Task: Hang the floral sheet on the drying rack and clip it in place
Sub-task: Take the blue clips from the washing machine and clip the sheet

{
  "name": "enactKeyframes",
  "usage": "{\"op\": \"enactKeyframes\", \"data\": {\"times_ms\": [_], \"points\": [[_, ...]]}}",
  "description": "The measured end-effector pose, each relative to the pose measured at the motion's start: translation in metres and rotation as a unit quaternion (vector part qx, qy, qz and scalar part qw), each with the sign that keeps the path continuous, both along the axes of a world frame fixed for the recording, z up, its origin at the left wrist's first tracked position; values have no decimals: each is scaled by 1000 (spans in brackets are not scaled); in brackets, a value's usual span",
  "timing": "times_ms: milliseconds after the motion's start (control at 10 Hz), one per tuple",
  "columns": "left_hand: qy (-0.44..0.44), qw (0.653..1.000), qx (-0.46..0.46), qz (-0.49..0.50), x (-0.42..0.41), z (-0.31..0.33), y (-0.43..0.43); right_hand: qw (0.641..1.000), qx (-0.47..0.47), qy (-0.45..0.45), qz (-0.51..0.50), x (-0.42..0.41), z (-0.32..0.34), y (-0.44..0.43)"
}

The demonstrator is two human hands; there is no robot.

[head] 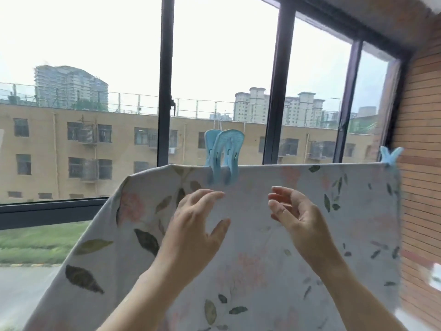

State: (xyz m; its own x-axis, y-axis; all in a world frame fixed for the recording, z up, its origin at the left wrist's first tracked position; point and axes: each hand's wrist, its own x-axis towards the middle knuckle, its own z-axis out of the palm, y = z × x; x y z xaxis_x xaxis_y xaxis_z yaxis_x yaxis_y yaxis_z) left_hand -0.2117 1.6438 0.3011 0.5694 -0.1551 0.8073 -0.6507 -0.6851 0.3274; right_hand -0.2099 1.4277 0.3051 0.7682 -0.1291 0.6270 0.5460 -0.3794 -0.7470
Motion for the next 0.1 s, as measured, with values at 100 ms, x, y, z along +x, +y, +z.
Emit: {"op": "enactKeyframes", "data": {"times_ms": [100], "points": [[64,996,-14,-67,-23,-18,-9,997,14,18,-74,-57,-18,-9]]}}
